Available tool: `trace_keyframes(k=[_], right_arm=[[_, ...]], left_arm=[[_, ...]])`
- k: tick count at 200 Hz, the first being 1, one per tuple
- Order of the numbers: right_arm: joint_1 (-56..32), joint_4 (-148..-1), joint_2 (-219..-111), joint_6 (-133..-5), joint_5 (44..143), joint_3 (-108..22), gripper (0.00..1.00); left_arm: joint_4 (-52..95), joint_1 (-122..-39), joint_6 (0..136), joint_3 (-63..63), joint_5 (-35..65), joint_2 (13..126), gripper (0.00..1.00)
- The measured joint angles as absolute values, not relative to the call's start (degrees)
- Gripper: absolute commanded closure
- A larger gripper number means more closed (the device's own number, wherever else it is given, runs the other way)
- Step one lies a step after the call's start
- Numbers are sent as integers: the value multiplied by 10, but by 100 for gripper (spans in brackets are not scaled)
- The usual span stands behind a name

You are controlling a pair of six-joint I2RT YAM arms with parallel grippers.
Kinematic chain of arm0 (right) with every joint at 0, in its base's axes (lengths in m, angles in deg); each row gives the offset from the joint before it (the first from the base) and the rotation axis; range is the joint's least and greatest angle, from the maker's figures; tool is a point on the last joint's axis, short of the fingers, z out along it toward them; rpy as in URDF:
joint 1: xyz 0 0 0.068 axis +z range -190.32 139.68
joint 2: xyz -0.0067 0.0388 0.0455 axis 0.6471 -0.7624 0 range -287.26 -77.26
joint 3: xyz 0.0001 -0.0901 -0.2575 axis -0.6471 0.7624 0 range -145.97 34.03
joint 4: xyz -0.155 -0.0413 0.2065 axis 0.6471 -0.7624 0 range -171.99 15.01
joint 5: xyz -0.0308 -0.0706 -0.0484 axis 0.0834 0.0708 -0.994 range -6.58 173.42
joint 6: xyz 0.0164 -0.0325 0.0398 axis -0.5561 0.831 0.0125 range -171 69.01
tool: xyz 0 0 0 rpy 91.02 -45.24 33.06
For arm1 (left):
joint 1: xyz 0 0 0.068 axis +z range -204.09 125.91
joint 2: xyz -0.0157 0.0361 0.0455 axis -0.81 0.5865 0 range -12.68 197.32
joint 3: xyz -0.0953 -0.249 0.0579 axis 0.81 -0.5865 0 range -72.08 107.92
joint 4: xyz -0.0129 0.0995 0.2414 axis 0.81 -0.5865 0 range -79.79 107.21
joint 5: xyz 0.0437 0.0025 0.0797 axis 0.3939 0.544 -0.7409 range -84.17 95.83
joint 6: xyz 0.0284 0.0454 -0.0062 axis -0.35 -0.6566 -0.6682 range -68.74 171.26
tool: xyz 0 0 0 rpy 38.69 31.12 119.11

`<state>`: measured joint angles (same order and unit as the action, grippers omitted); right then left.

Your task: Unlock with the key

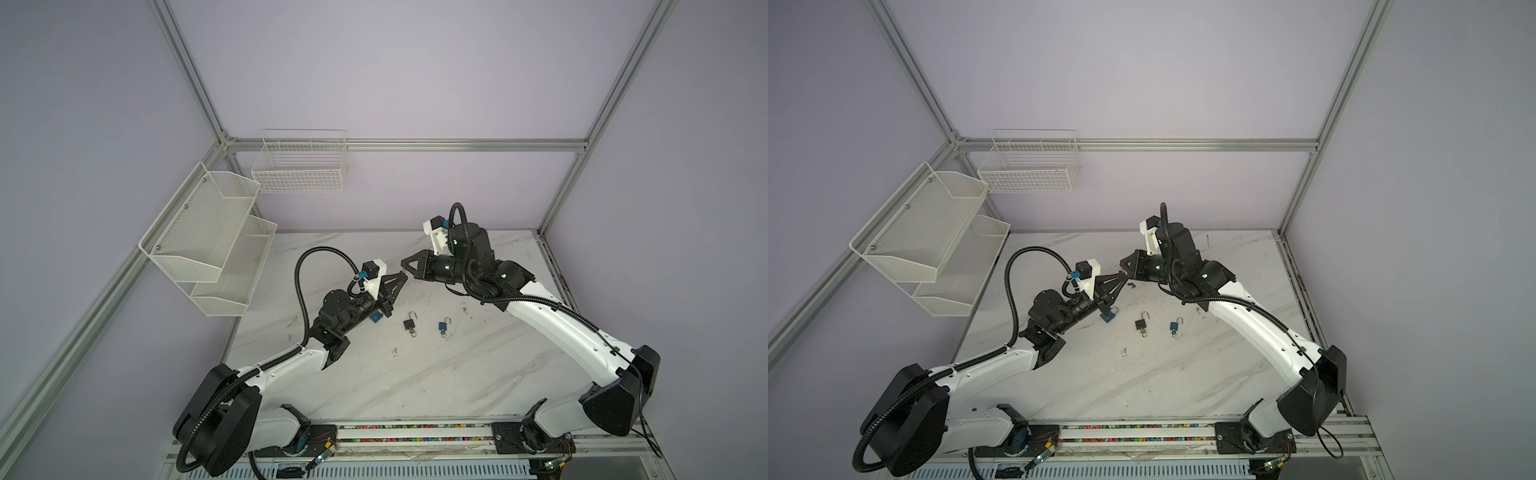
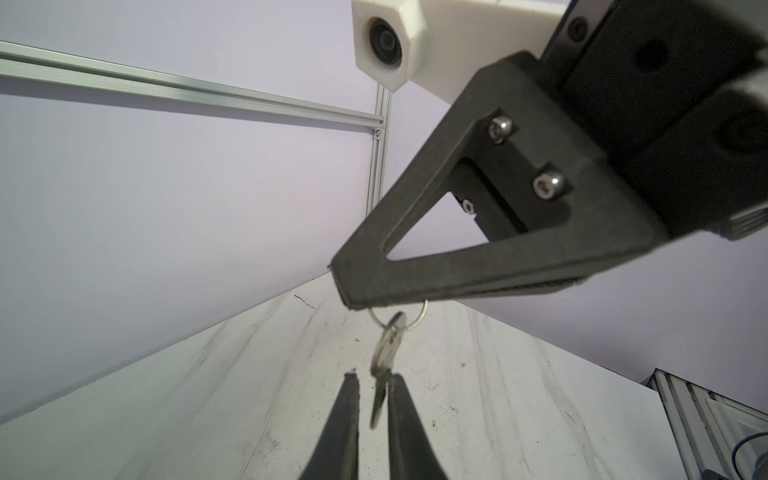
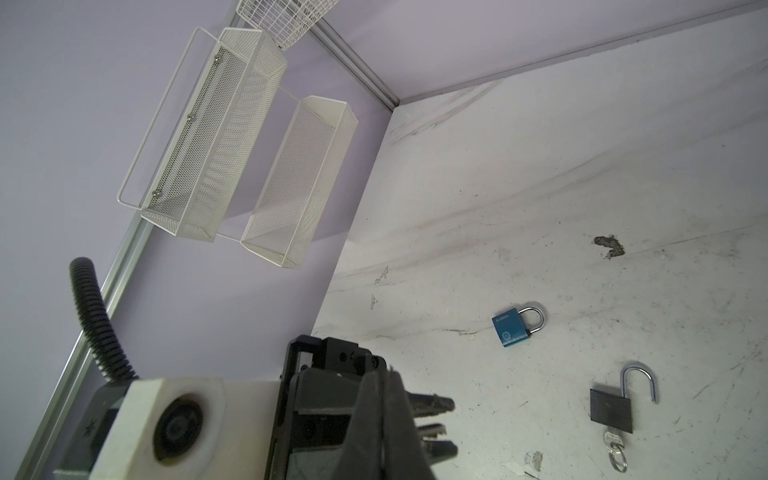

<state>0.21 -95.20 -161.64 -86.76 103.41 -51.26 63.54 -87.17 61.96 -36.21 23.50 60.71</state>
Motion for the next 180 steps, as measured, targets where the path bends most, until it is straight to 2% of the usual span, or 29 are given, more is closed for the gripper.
trace_keyframes(k=[50,80,108,140,161,180], right_arm=[[1,-952,-1616,-867,1034,-513,100],[-1,-952,-1615,-866,1034,-513,100],[-7,-952,-1612,-860,1037,-513,74],[-29,-951,-1603,-834,1051,-512,49],[-41,-948,-1595,-809,1082,-512,39],[-44,-933,-1589,-785,1120,-504,35]], left_arm=[[644,-872,619,-362,239,607,100],[645,-872,619,-362,247,607,100],[641,-872,619,-362,261,605,100],[587,-872,621,-361,279,583,100],[537,-871,622,-359,289,562,100],[486,-870,621,-354,301,542,100]])
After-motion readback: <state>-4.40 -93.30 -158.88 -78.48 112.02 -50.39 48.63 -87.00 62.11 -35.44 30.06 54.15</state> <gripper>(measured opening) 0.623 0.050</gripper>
